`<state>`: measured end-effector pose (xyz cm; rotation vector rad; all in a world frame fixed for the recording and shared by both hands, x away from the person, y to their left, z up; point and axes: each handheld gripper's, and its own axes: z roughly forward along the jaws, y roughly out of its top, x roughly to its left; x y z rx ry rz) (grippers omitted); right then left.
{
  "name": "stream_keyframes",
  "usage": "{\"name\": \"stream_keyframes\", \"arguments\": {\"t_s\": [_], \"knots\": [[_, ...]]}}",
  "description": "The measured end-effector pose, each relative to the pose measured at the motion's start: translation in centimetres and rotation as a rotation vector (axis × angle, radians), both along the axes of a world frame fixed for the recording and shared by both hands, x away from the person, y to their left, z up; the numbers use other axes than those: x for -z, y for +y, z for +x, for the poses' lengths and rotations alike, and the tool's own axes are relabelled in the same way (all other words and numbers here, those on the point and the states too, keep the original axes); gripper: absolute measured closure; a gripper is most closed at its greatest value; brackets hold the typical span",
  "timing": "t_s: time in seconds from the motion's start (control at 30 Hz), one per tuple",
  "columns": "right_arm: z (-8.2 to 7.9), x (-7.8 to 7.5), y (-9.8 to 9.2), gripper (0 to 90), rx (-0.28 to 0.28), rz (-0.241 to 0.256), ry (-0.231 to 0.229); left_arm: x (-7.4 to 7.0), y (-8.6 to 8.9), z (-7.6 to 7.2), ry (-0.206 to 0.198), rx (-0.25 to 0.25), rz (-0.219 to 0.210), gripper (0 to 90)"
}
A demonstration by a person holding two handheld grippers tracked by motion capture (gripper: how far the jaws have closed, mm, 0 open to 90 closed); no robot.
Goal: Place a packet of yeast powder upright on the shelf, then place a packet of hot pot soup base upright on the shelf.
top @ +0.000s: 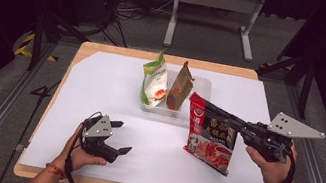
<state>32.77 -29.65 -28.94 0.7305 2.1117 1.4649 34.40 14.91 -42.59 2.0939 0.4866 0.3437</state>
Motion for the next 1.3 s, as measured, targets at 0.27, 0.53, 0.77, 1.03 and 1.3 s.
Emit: {"name": "stream_keyframes", "arguments": {"t_s": [0.27, 0.53, 0.77, 1.03, 1.3], "knots": [[0.4, -0.6, 0.0, 87.1, 0.03, 0.017, -0.019, 0.0, 0.2, -0.1, 0.003, -0.006, -0.005, 14.6], [0.6, -1.3, -0.2, 87.1, 0.073, 0.039, -0.039, 0.0, 0.3, -0.3, 0.004, -0.008, -0.003, 14.7], [1.0, -2.6, -0.3, 87.3, 0.105, 0.072, -0.062, 0.1, 0.3, -0.2, 0.007, -0.012, 0.001, 14.6], [2.1, -4.2, 0.4, 87.4, 0.155, 0.103, -0.091, -0.1, 0.1, -0.5, 0.0, -0.014, 0.002, 14.6], [3.6, -5.2, 1.5, 87.4, 0.212, 0.112, -0.103, 0.0, 0.2, -0.6, -0.001, -0.011, 0.003, 14.6]]}}
